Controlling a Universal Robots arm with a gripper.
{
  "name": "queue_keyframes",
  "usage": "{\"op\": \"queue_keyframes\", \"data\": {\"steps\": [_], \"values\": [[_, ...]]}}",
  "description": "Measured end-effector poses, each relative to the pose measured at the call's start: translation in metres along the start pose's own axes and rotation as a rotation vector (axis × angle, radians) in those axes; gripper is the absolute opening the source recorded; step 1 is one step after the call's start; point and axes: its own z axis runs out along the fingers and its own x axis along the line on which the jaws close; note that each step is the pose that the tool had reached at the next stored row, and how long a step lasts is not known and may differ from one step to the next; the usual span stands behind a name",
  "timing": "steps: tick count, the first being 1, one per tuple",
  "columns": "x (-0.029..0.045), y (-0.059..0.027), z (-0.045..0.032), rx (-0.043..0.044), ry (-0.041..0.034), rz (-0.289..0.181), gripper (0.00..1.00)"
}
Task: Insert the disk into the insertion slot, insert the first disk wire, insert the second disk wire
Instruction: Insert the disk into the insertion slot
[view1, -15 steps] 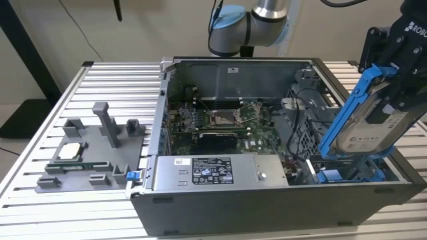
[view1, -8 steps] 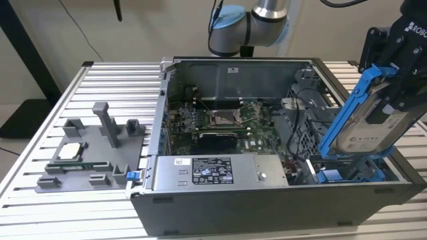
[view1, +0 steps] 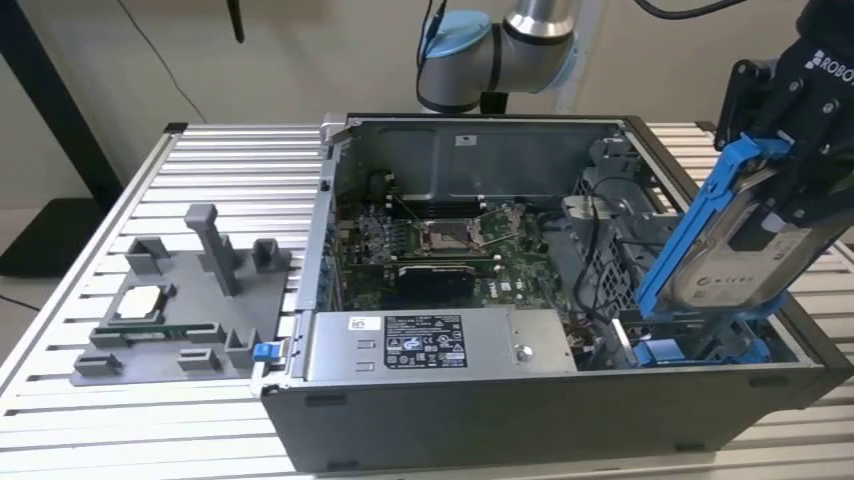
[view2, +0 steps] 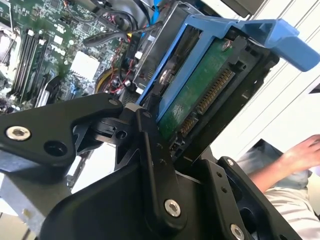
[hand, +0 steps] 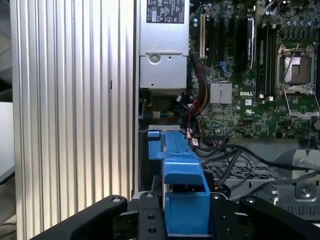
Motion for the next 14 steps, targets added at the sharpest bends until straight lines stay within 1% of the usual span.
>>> {"op": "queue_keyframes", "data": {"steps": [14], "values": [[0.0,-0.0013,0.0221,0.0,0.0,0.0,0.0]]}}
